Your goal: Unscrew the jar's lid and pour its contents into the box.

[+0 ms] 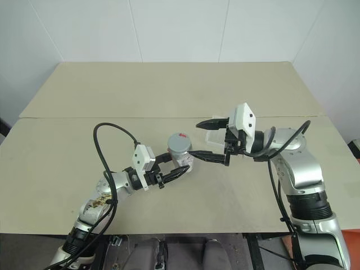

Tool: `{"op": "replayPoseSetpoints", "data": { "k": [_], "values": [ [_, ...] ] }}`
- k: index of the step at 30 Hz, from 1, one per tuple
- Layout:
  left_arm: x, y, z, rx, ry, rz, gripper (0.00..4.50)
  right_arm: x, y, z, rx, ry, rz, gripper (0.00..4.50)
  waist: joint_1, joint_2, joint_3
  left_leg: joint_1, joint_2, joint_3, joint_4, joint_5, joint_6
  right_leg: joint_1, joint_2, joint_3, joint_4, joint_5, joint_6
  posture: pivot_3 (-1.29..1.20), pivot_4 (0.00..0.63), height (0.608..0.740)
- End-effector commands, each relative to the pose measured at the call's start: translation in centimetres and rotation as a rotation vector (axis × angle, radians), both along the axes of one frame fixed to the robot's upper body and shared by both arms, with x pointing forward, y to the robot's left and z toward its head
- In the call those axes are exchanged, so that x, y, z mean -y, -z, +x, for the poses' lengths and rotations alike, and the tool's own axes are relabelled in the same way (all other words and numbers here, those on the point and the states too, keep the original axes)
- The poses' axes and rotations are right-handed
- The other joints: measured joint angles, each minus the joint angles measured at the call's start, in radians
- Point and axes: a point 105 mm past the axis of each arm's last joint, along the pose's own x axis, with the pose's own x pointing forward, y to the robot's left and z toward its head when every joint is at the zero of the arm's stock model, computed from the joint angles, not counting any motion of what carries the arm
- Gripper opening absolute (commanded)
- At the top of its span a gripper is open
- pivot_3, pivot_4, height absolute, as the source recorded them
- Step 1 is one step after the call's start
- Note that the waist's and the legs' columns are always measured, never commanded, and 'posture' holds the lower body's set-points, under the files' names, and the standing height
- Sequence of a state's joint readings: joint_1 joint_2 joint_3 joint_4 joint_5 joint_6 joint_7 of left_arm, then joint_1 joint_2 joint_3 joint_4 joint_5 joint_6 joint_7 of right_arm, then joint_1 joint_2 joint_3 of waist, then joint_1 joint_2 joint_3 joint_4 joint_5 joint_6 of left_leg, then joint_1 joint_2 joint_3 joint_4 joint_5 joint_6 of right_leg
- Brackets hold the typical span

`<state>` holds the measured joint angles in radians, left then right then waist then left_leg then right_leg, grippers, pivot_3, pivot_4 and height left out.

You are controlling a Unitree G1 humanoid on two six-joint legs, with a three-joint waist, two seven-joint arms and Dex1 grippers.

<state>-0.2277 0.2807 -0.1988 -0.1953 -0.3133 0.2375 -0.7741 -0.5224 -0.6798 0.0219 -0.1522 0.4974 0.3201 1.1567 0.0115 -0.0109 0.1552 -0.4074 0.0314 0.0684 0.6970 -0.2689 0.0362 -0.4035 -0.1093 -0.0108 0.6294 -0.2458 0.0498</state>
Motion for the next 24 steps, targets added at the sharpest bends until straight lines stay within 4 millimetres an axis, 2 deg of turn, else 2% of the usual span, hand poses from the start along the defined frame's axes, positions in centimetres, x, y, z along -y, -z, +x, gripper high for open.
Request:
{"op": "replayPoseSetpoints", "data": {
  "k": [1, 5, 15, 24],
  "values": [
    [0.2, -0.7, -0.4, 0.042, 0.019, -0.017, 2.43, 0.0, -1.7, -1.5, 0.054, -0.061, 0.025, 4.45, 0.0, 0.0, 0.0, 0.0, 0.0, 0.0, 0.0, 0.0, 0.0, 0.0, 0.0, 0.0, 0.0, 0.0, 0.0, 0.0, 0.15, 0.74],
    [0.3, -0.8, -0.3, 0.046, 0.017, -0.016, 2.43, -0.9, -1.9, -2.3, 0.081, -0.107, 0.029, 4.45, -0.001, 0.0, 0.0, 0.0, 0.0, 0.0, 0.0, 0.0, 0.0, 0.0, 0.0, 0.0, 0.0, 0.0, 0.0, 0.0, 0.15, 0.74],
    [0.2, -0.8, -0.4, 0.051, 0.017, -0.013, 2.43, -3.5, -2.7, -2.1, 0.098, -0.12, 0.119, 4.45, 0.0, 0.0, 0.0, 0.0, 0.0, 0.0, 0.0, 0.0, 0.0, 0.0, 0.0, 0.0, 0.0, 0.0, 0.0, 0.0, 0.15, 0.74],
    [0.3, -0.8, -0.3, 0.052, 0.02, -0.015, 2.43, -4.4, -3.0, -1.6, 0.1, -0.113, 0.144, 4.45, 0.0, 0.0, 0.0, 0.0, 0.0, 0.0, 0.0, 0.0, 0.0, 0.0, 0.0, 0.0, 0.0, 0.0, 0.0, 0.0, 0.15, 0.74]
  ]
}}
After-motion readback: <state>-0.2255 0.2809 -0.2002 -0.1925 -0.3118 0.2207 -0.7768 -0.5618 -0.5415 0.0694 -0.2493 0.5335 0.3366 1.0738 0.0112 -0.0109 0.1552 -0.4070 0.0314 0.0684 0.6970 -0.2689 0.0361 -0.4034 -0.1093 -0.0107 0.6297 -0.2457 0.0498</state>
